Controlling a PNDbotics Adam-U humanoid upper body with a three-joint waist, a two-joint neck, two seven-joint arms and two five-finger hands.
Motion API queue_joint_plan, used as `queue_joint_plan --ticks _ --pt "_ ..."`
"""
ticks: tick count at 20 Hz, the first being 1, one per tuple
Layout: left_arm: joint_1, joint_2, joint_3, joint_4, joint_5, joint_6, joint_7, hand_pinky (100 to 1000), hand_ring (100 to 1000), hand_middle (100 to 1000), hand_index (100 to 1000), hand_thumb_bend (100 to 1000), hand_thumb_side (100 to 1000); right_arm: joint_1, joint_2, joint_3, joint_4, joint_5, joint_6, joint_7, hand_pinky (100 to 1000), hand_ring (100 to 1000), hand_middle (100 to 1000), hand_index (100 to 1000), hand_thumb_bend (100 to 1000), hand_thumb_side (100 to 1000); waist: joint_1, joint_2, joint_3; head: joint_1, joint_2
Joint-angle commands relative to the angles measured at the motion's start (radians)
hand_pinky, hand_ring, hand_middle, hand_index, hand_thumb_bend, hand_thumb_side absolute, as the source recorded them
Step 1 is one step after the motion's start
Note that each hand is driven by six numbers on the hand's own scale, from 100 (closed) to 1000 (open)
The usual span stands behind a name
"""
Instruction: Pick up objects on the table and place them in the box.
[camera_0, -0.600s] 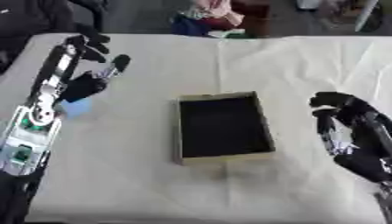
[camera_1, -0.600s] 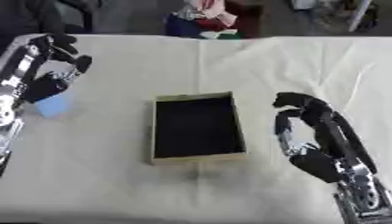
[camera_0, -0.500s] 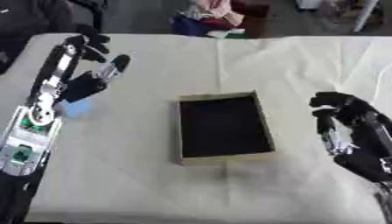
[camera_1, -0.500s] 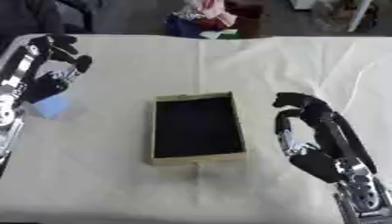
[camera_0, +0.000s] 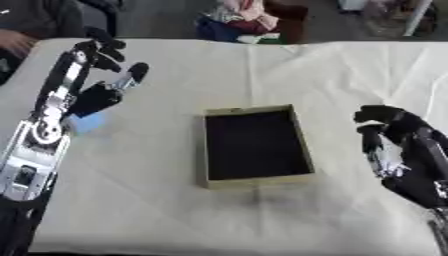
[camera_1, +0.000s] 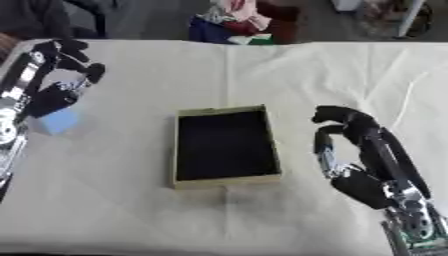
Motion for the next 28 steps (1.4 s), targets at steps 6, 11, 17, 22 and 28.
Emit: queue_joint_plan --ticks 6,11,17,22,28 --pt "-0.03 0.048 0.028 -0.004 -0.045 0.014 0.002 773 640 640 820 545 674 -0.001 -0.019 -0.005 -0.025 0.003 0.001 -0.002 726 822 668 814 100 432 0.0 -0.014 0.001 0.0 -0.011" --pt "-0.055 0.14 0.049 0.038 -0.111 0.037 -0.07 805 695 705 867 545 678 0.002 -0.02 -0.006 -0.024 0.005 0.001 -0.003 726 822 668 814 100 431 0.003 -0.016 0.001 -0.002 -0.01" --pt "-0.077 0.258 0.06 0.157 -0.187 0.043 -0.181 833 744 754 896 550 626 0.004 -0.022 -0.005 -0.023 0.006 0.001 -0.003 726 822 668 814 100 431 0.006 -0.018 0.001 -0.004 -0.011" --pt "-0.106 0.319 0.049 0.249 -0.249 0.014 -0.268 840 760 773 910 543 589 0.005 -0.021 -0.003 -0.022 0.006 0.0 -0.001 725 822 668 814 100 431 0.007 -0.019 -0.002 -0.003 -0.01" --pt "-0.143 0.341 0.041 0.34 -0.319 -0.02 -0.373 842 771 784 918 555 507 0.005 -0.021 -0.002 -0.021 0.005 0.0 0.0 726 822 668 815 100 431 0.007 -0.02 -0.007 -0.001 -0.011"
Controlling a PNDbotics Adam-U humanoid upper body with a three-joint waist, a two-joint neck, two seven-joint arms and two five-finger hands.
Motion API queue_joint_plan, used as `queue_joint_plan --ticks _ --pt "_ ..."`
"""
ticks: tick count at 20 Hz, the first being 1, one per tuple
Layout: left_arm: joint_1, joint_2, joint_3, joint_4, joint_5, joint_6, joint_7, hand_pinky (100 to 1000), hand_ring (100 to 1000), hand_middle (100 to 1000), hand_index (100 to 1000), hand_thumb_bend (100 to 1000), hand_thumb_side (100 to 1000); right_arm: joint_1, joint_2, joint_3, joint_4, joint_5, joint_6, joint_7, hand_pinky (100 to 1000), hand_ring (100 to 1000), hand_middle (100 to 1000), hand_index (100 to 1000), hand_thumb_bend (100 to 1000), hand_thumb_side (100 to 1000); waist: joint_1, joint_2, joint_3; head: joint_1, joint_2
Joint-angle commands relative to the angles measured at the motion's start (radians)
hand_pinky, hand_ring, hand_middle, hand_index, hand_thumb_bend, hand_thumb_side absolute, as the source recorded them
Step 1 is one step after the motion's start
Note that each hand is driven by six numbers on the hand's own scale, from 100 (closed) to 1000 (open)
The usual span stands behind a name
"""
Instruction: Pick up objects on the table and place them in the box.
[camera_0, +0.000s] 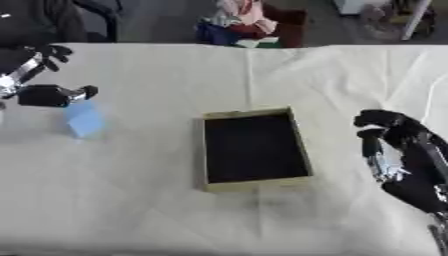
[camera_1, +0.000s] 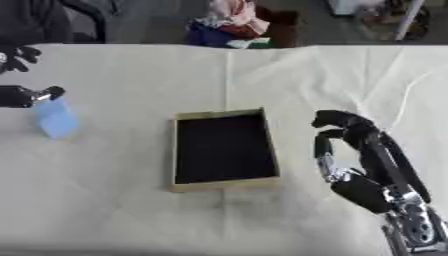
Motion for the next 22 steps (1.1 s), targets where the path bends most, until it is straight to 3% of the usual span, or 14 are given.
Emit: queue_joint_plan --ticks 1,11,22 --pt "-0.028 0.046 0.005 0.035 -0.032 -0.014 -0.046 842 772 784 920 561 494 -0.004 -0.018 -0.002 -0.021 0.004 0.0 0.0 725 822 668 815 100 431 0.003 -0.013 -0.001 -0.001 -0.004" --pt "-0.043 0.033 0.012 0.137 -0.11 -0.011 -0.114 838 773 785 922 550 453 -0.007 -0.019 -0.003 -0.018 0.003 0.0 -0.001 725 822 668 814 100 432 0.008 -0.01 -0.002 -0.003 -0.004" --pt "-0.06 0.002 0.008 0.239 -0.147 0.002 -0.067 819 748 757 896 539 454 -0.005 -0.019 -0.001 -0.02 0.003 -0.001 0.001 725 822 668 814 100 431 0.004 -0.011 -0.003 -0.004 -0.004"
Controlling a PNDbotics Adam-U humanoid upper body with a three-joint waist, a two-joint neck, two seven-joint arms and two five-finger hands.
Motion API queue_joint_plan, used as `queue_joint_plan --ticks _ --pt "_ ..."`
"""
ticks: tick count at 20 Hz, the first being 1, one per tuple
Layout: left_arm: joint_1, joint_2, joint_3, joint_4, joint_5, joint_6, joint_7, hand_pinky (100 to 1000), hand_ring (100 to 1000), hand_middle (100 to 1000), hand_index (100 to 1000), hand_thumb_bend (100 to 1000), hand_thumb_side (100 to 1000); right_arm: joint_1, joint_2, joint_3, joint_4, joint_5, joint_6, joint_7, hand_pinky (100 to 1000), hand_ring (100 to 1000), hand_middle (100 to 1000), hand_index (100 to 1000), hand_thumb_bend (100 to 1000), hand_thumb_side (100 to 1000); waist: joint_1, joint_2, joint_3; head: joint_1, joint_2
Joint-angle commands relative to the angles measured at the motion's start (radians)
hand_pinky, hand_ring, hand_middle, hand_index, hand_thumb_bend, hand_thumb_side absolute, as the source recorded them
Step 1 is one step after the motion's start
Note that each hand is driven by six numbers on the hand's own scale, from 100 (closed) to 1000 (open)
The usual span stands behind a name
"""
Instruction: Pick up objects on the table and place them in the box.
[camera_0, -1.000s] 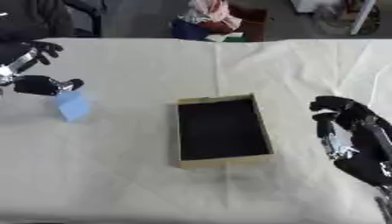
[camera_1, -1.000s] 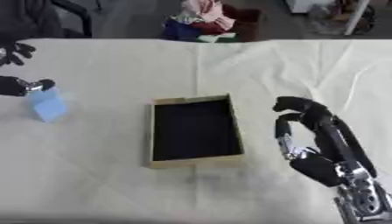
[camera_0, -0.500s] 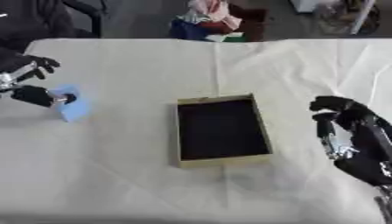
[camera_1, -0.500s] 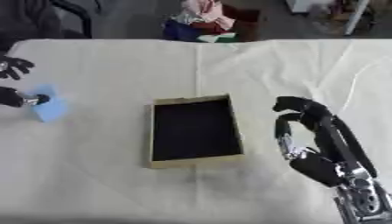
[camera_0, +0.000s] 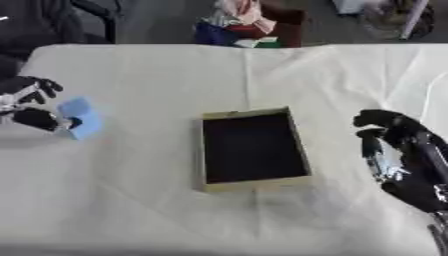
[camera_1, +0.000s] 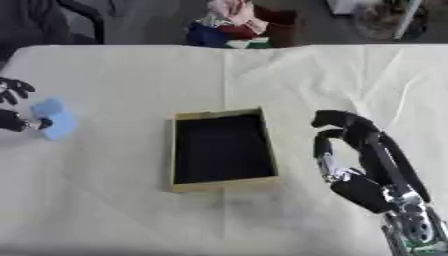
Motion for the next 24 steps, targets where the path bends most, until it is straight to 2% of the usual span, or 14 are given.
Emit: queue_joint_plan --ticks 1,9,11,14,15,19,24 --pt "-0.027 0.018 0.006 0.017 -0.01 -0.003 0.013 819 747 756 895 540 453 -0.005 -0.019 -0.001 -0.02 0.003 -0.001 0.001 725 822 668 814 100 431 0.001 -0.012 -0.001 -0.002 -0.004" --pt "-0.029 0.001 -0.003 0.064 -0.012 -0.015 0.011 811 734 737 876 544 455 -0.004 -0.02 0.0 -0.022 0.002 0.0 0.003 725 822 668 814 100 431 0.0 -0.012 -0.003 -0.002 -0.006" --pt "-0.03 0.0 -0.005 0.068 -0.016 -0.018 0.011 805 715 708 849 536 453 -0.004 -0.021 0.0 -0.022 0.002 -0.001 0.003 725 822 668 814 100 431 0.0 -0.012 -0.003 -0.002 -0.006" --pt "-0.031 -0.001 -0.002 0.06 -0.028 -0.021 0.035 769 640 582 731 460 433 -0.004 -0.021 0.0 -0.022 0.002 0.0 0.003 725 822 668 814 100 432 0.0 -0.012 -0.004 -0.002 -0.006" --pt "-0.031 -0.001 0.0 0.054 -0.031 -0.023 0.054 766 633 577 724 457 432 -0.004 -0.021 0.0 -0.022 0.002 0.0 0.003 725 822 668 814 100 431 0.0 -0.012 -0.004 -0.003 -0.006" --pt "-0.031 -0.003 0.002 0.004 -0.023 -0.03 0.114 751 598 529 678 437 449 -0.003 -0.02 -0.001 -0.022 0.002 0.0 0.003 725 822 668 813 100 431 0.0 -0.013 -0.003 -0.003 -0.006" --pt "-0.038 -0.007 -0.024 -0.146 0.019 -0.052 0.139 753 620 526 680 460 482 -0.005 -0.02 0.0 -0.02 0.001 0.0 0.004 725 821 668 813 100 432 0.001 -0.013 -0.001 -0.001 -0.005"
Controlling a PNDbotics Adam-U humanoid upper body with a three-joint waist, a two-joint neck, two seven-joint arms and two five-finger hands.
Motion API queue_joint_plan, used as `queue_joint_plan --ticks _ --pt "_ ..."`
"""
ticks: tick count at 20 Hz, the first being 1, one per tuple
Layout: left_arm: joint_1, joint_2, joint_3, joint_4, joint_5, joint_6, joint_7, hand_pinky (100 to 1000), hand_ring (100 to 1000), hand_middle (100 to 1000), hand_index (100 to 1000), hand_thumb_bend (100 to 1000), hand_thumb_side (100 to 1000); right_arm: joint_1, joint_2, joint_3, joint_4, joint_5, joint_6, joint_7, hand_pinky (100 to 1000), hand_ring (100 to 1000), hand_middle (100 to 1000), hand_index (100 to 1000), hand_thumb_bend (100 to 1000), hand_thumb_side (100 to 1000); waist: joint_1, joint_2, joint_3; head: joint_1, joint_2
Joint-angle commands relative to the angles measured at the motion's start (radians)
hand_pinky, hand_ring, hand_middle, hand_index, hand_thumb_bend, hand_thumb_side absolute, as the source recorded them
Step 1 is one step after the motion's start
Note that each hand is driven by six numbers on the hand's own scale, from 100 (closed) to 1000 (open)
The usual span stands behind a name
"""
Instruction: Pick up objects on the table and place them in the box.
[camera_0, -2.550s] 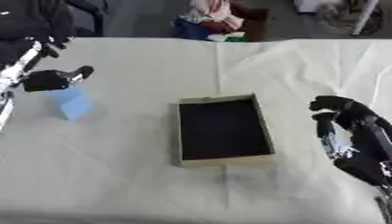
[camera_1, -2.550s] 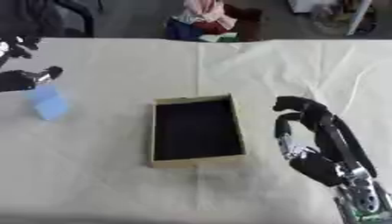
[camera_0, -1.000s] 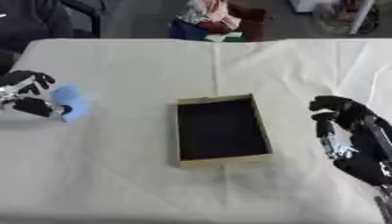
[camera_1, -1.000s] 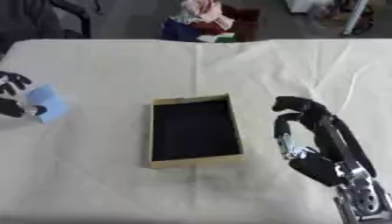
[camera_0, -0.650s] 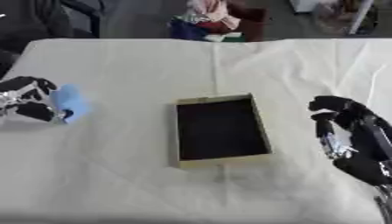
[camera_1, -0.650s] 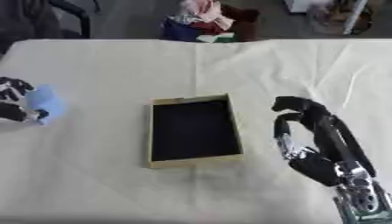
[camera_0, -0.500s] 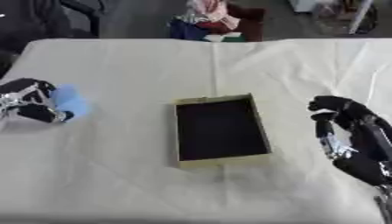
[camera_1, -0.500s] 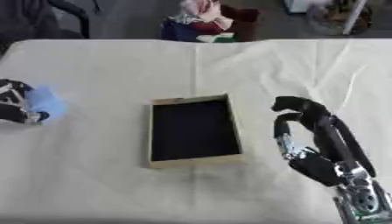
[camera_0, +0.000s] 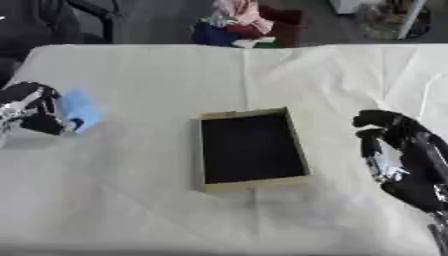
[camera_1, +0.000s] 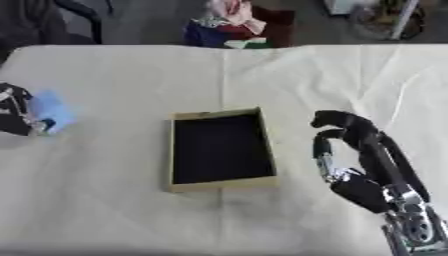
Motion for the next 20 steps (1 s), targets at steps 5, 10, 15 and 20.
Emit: queue_joint_plan --ticks 5,10,15,20 --pt "-0.045 -0.028 -0.092 -0.249 0.066 -0.053 -0.026 754 622 528 683 463 512 -0.006 -0.013 0.003 -0.021 -0.001 -0.002 0.005 725 821 668 810 100 432 0.0 -0.013 -0.004 0.003 -0.003" --pt "-0.106 -0.093 -0.204 -0.341 0.073 -0.105 -0.104 757 630 541 691 449 529 -0.007 -0.012 0.011 -0.02 -0.006 -0.003 0.013 725 822 668 811 100 433 -0.001 -0.015 -0.007 0.011 -0.001" --pt "-0.172 -0.165 -0.304 -0.321 0.039 -0.155 -0.165 762 647 566 712 432 534 -0.009 -0.01 0.022 -0.018 -0.013 -0.004 0.025 724 822 668 812 100 433 -0.001 -0.016 -0.014 0.016 0.0" --pt "-0.213 -0.214 -0.36 -0.254 0.002 -0.197 -0.191 768 665 593 737 418 540 -0.01 -0.009 0.026 -0.015 -0.015 -0.004 0.03 724 822 668 812 100 434 0.0 -0.016 -0.018 0.021 0.002"
